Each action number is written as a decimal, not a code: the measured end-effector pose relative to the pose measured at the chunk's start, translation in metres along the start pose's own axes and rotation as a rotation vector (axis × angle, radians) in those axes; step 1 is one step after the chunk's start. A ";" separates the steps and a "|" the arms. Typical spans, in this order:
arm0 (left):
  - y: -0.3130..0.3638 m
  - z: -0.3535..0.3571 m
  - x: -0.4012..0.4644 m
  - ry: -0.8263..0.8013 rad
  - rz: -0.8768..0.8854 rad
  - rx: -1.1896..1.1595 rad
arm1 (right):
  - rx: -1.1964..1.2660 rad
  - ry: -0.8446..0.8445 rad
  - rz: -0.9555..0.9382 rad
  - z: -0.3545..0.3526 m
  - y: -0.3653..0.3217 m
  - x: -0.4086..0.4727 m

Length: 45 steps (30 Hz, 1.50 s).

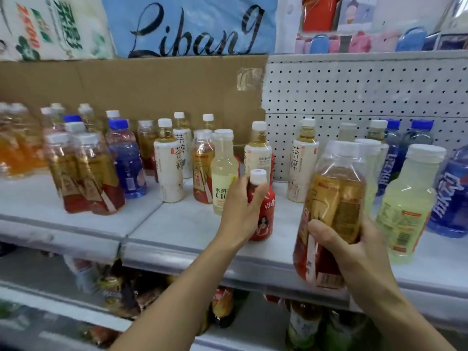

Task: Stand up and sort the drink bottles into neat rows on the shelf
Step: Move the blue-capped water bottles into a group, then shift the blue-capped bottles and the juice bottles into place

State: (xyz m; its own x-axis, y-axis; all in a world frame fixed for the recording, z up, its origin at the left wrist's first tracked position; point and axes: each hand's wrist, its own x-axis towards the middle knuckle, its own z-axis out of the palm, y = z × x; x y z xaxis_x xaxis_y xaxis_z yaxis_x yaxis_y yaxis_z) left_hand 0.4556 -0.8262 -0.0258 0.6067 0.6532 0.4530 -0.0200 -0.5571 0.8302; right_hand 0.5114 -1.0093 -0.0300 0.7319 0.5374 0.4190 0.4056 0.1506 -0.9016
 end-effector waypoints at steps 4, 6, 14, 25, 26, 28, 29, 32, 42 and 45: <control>-0.007 -0.025 -0.019 -0.008 0.035 0.057 | 0.048 -0.070 -0.030 0.028 -0.007 0.003; -0.016 -0.046 -0.031 0.040 0.035 0.060 | 0.058 -0.111 -0.039 0.045 -0.008 0.005; -0.071 -0.162 -0.051 0.301 0.023 0.176 | 0.103 -0.251 -0.042 0.143 -0.016 0.013; -0.158 -0.348 -0.006 0.336 -0.109 0.308 | 0.162 -0.244 0.005 0.359 -0.028 0.032; -0.165 -0.361 0.000 0.303 -0.117 0.325 | 0.145 -0.225 0.016 0.375 -0.026 0.033; -0.175 -0.379 0.012 0.223 -0.109 0.339 | 0.112 -0.183 0.045 0.401 -0.020 0.033; -0.180 -0.385 0.017 0.176 -0.095 0.331 | 0.097 -0.165 0.058 0.411 -0.018 0.032; -0.192 -0.395 0.030 0.046 -0.045 0.261 | 0.074 -0.153 0.067 0.437 -0.014 0.031; -0.219 -0.402 0.059 -0.038 -0.049 0.076 | -0.097 -0.118 0.059 0.495 -0.015 0.045; -0.224 -0.403 0.063 -0.029 -0.025 0.052 | -0.108 -0.161 0.070 0.493 -0.013 0.048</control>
State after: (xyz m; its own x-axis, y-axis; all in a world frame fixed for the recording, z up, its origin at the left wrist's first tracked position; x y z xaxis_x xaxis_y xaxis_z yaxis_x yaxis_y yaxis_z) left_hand 0.1782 -0.4536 -0.0523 0.6289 0.6529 0.4222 0.0362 -0.5671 0.8229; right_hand 0.2708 -0.5762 -0.0518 0.6669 0.6702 0.3256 0.4199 0.0229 -0.9073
